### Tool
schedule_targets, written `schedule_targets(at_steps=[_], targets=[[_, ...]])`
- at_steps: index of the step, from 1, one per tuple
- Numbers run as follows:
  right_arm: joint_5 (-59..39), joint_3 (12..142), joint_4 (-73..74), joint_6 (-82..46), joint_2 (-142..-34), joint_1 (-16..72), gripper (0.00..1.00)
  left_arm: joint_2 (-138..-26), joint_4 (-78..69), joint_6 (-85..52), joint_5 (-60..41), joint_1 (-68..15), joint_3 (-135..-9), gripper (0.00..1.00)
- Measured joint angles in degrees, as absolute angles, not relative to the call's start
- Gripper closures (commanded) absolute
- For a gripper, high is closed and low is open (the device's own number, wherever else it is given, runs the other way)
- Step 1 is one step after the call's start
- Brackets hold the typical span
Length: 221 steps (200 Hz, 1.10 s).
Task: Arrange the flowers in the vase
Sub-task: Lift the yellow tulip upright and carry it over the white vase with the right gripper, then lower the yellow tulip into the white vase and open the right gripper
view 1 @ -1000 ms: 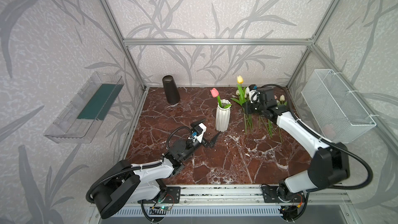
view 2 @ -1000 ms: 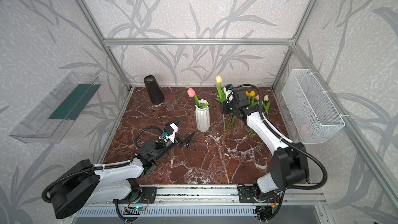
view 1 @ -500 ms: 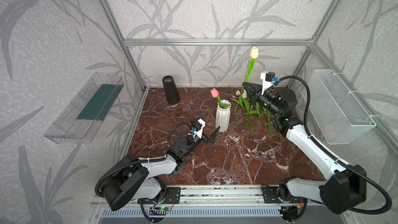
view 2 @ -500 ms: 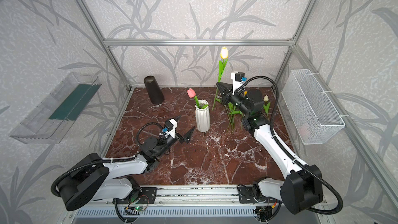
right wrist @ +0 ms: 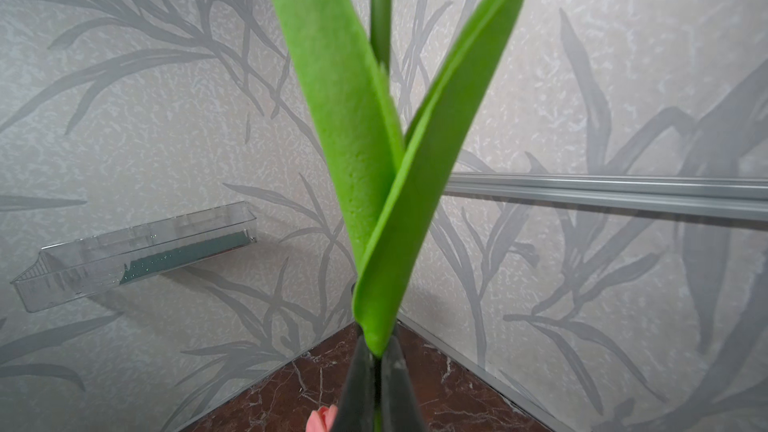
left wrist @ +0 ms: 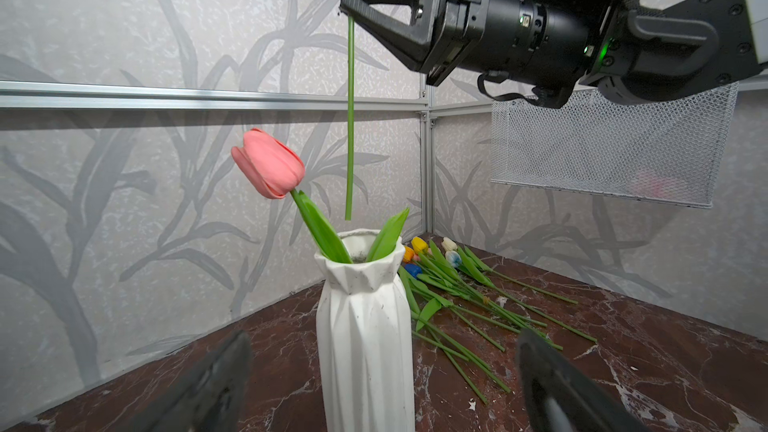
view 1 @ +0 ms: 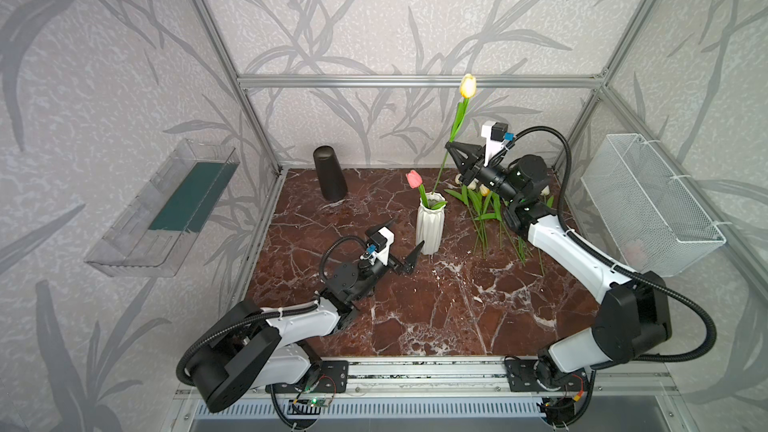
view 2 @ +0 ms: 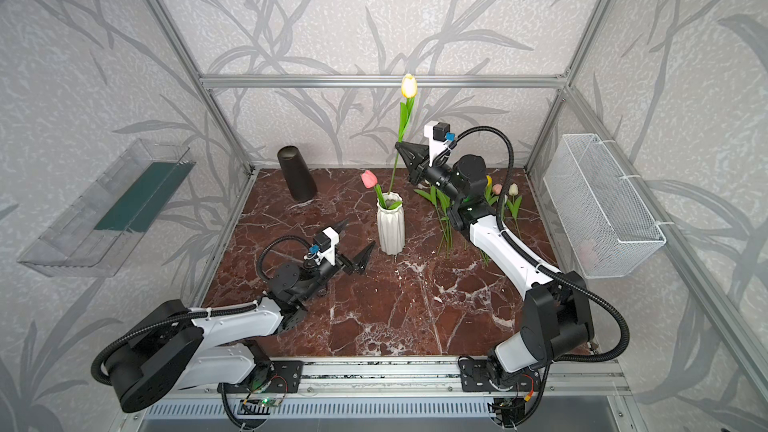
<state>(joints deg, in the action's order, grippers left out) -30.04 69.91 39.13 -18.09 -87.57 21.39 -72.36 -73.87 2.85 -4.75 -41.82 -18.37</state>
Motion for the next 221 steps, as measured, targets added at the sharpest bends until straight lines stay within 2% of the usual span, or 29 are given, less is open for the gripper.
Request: schedule_targets(at_steps=[98,188,200,221], targets=[[-30.65,63.13,42.92,-12.05,-89.71,22.11,1.0,-71.66,-72.38,3.05,-4.1,-41.82,-17.37,0.01],[-36.93,59.44,44.58,-8.08,-93.08,22.57,1.0,-75.11,-74.32,2.96,-4.08,-41.82,-17.37,0.01],[-36.93,58.63,44.12,-7.14,-92.92,22.81,0.96,-75.11,-74.32,2.96,-4.05,-41.82,-17.37,0.01],[-36.12,57.71,40.73,-5.1,-92.25,23.22,0.96,-75.11,-74.32,2.96,-4.05,-41.82,-17.37,0.01]])
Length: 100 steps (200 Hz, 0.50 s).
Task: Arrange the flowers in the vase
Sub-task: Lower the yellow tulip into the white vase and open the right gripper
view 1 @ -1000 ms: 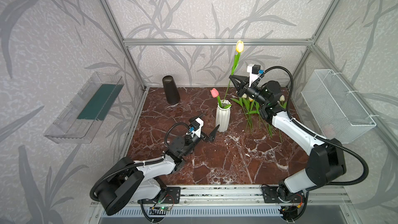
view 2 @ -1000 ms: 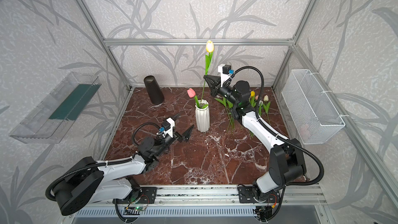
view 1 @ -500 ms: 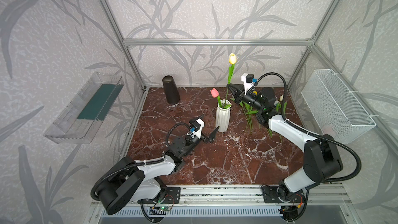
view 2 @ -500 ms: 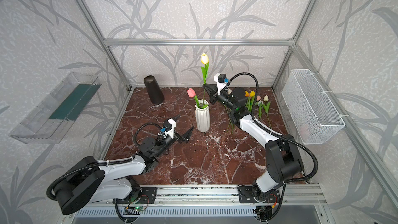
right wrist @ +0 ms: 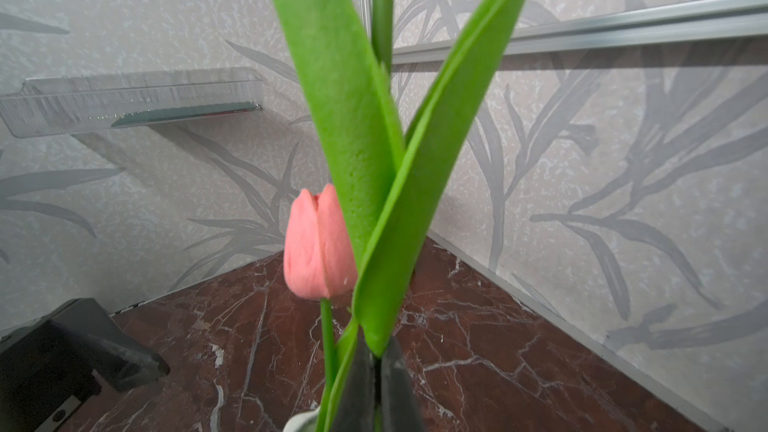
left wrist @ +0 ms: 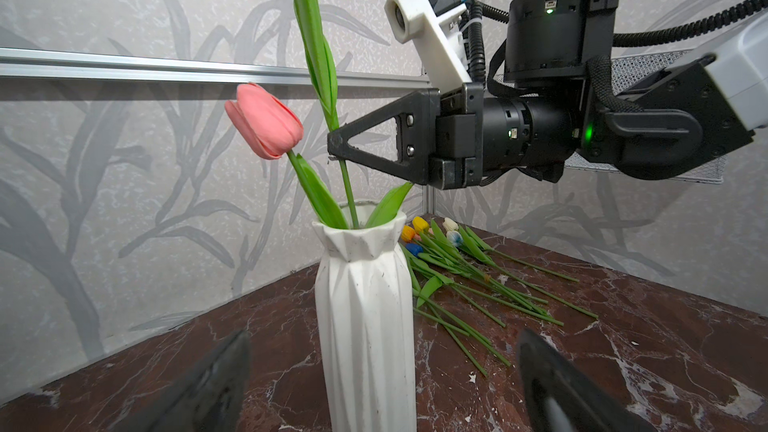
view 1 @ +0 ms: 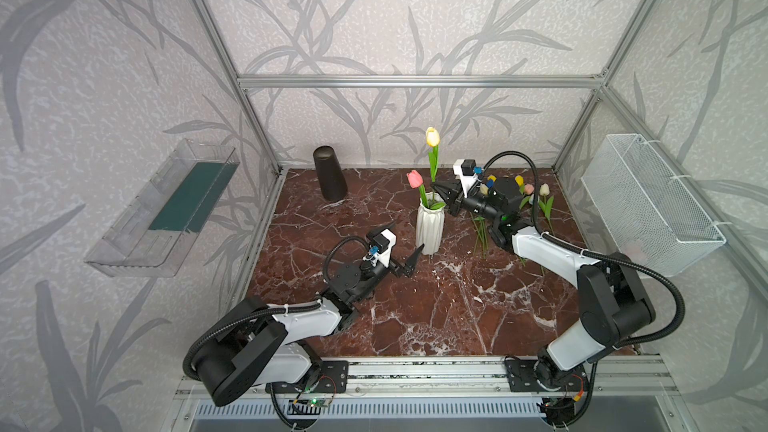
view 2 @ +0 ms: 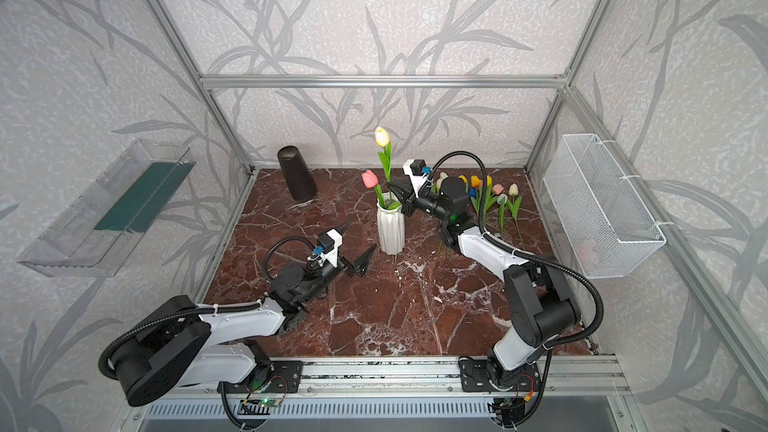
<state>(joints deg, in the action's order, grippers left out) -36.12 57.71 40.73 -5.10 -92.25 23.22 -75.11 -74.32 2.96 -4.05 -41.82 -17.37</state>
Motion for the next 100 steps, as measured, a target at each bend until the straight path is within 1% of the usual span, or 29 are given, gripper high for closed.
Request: schedule_targets(at_steps=[16,43,100], targets=[[-34.7,57.71,37.26,-3.09,-91.5,23.88,0.88,-75.37,-74.41,2.96,-4.05,-41.82,-17.37,0.01],[-31.77,57.69,31.99,0.08,-89.82,25.1,0.83,-76.07,-74.41,2.94,-4.08,-41.82,-17.37,0.01],[-28.45,56.25,29.02,1.17,-86.26,25.56,0.78,-76.31,-74.46,2.9,-4.1,-41.82,-17.37,0.01]])
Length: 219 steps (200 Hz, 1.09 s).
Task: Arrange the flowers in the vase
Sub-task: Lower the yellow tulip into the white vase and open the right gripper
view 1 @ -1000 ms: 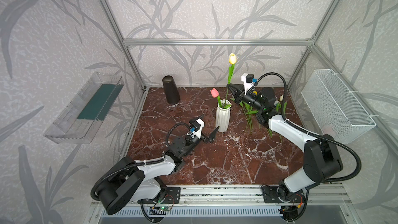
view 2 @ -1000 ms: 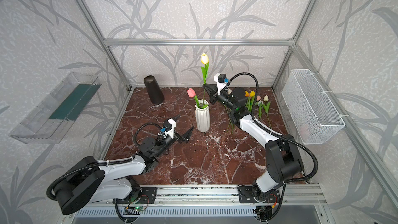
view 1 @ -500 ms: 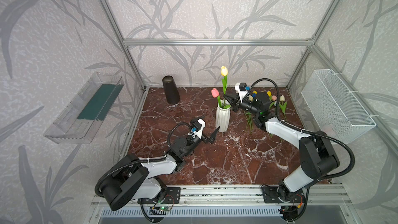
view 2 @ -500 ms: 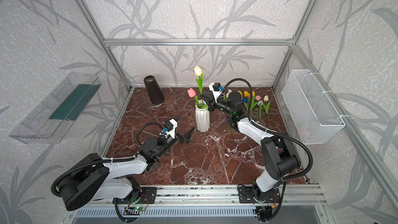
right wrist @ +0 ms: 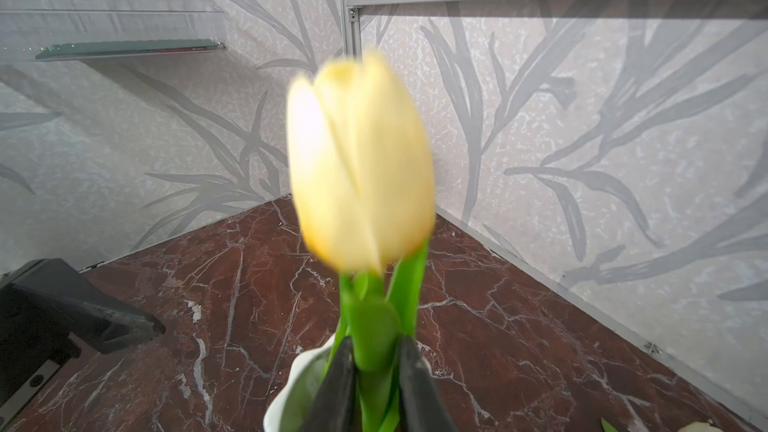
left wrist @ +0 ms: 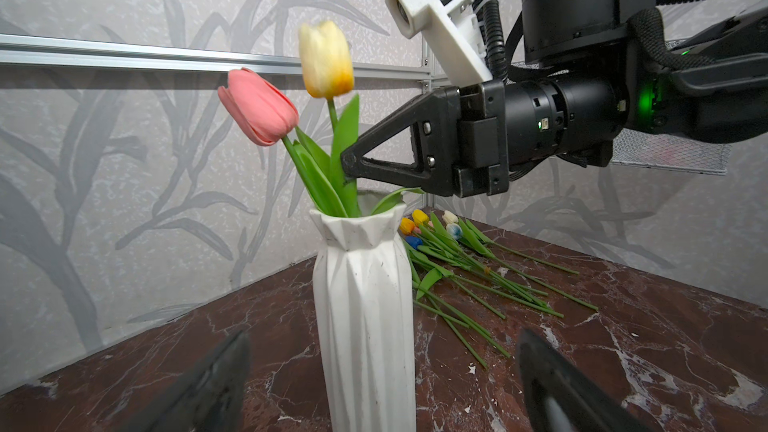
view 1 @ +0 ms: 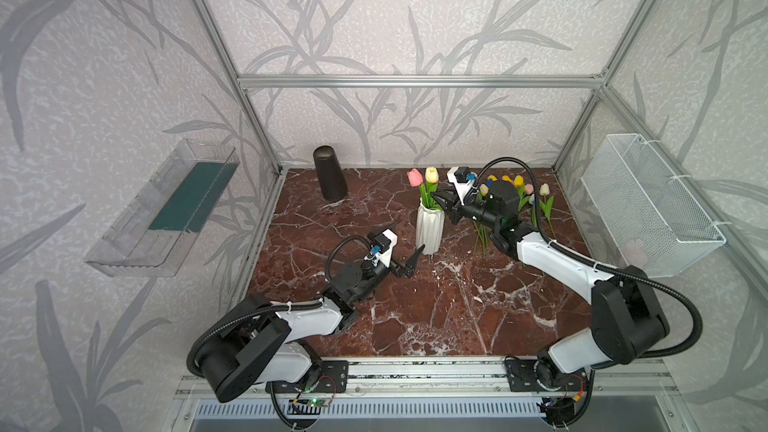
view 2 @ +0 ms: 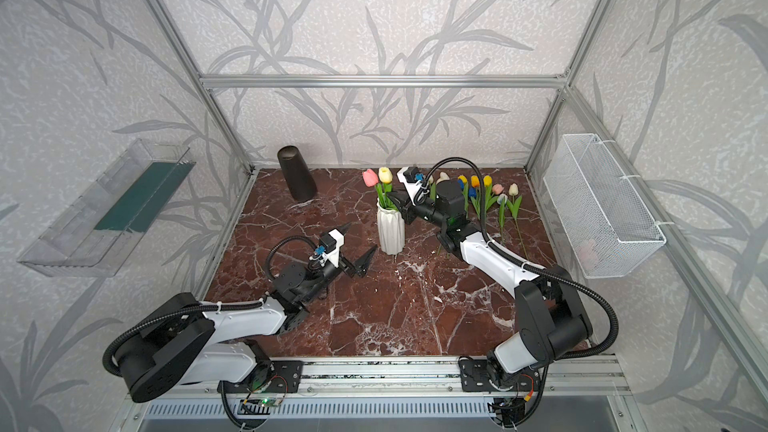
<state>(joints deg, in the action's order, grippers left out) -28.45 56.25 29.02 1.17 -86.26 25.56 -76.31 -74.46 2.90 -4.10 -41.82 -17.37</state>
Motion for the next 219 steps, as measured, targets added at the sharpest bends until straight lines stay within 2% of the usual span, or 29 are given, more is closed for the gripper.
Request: schedule_targets(at_steps=[19,90,104,146,219], targets=[[-27.75,56.05,28.38,0.97,-84.86,25.56,0.73,-76.31,-74.48,2.9,-4.1,-41.82,-17.39,0.01],[-22.87,59.27,19.4,-1.78,-74.08,25.39,0.65,-75.57,-74.0,2.87,-4.4,-41.82,-17.52,0.01],[-21.78,60.16,17.28,-2.7,-72.38,24.67,0.58,-74.5,-73.03,2.92,-4.62,-41.82,-17.98,0.01],[-24.47,64.18,11.33,-4.27,-73.19,21.45,0.63,-71.96,-69.1,3.31,-5.48,-41.82,-20.67,0.01],[-28.69,67.51,8.69,-5.58,-82.74,24.71,0.63,-73.17,-68.97,3.49,-5.72,-41.82,-20.69,0.01]])
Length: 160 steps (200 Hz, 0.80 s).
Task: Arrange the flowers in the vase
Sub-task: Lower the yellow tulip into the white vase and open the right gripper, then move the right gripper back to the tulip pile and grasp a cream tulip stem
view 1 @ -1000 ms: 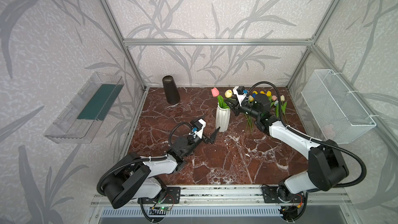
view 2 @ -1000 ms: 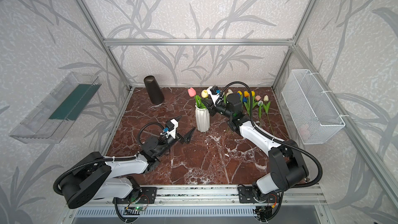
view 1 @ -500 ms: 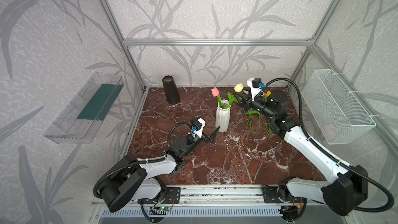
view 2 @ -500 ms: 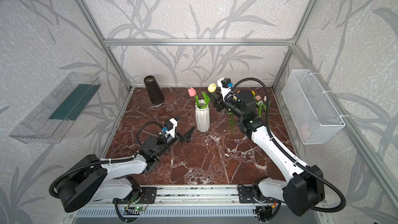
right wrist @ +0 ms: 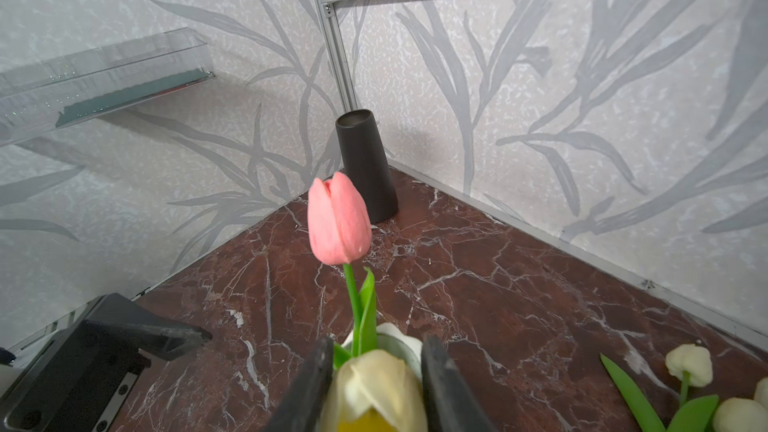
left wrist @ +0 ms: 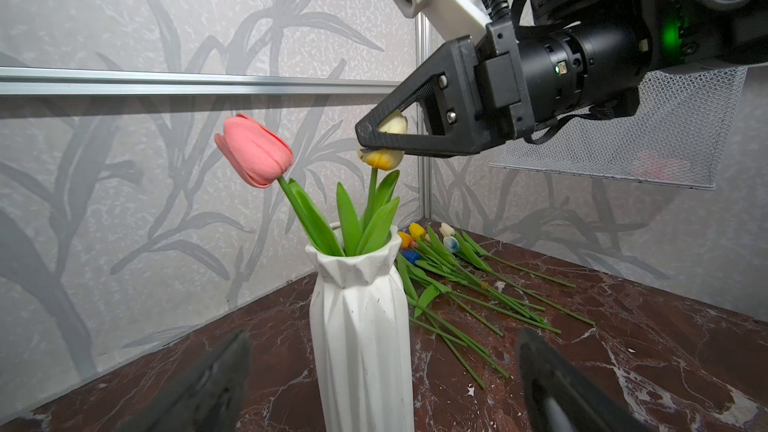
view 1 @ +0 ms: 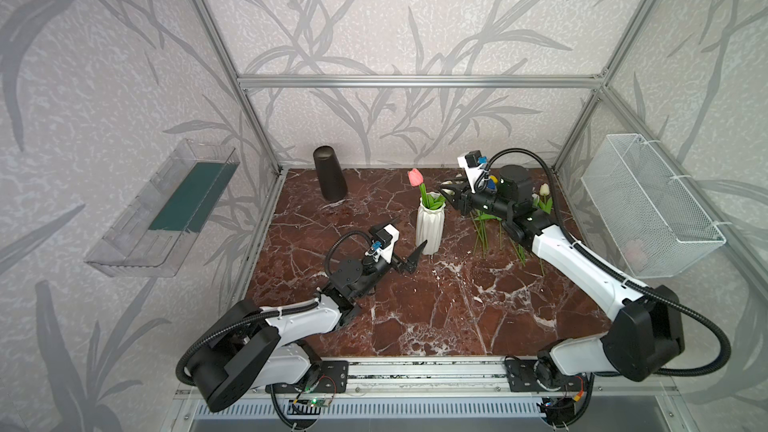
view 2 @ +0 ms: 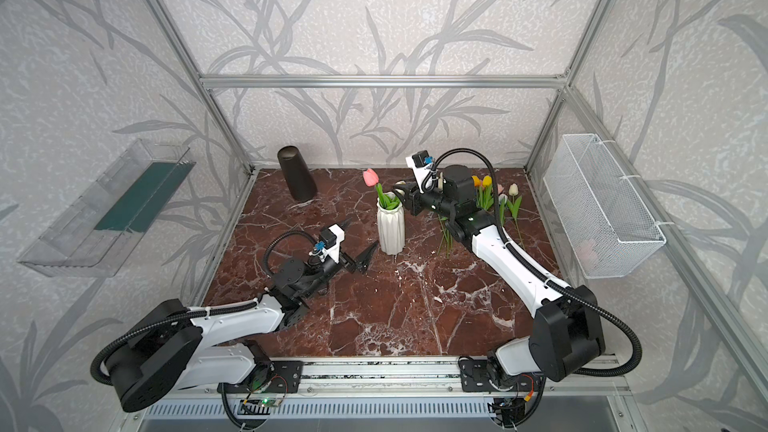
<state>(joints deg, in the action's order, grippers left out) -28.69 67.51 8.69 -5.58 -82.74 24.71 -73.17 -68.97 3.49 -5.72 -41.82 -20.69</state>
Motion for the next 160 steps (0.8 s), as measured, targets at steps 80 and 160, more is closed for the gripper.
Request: schedule_targets(at_steps=[80,160], targets=[[-25.98,74.3,5.89,-4.29,-86.0,27.44,0.34,-73.03,-68.93,4.03,-5.37,-41.82,-20.64,0.01],[-18.0,74.65,-2.0,-6.85,-73.82,20.99,0.38,-71.07,-66.83,4.49,-5.45,-41.82,-20.64,0.01]])
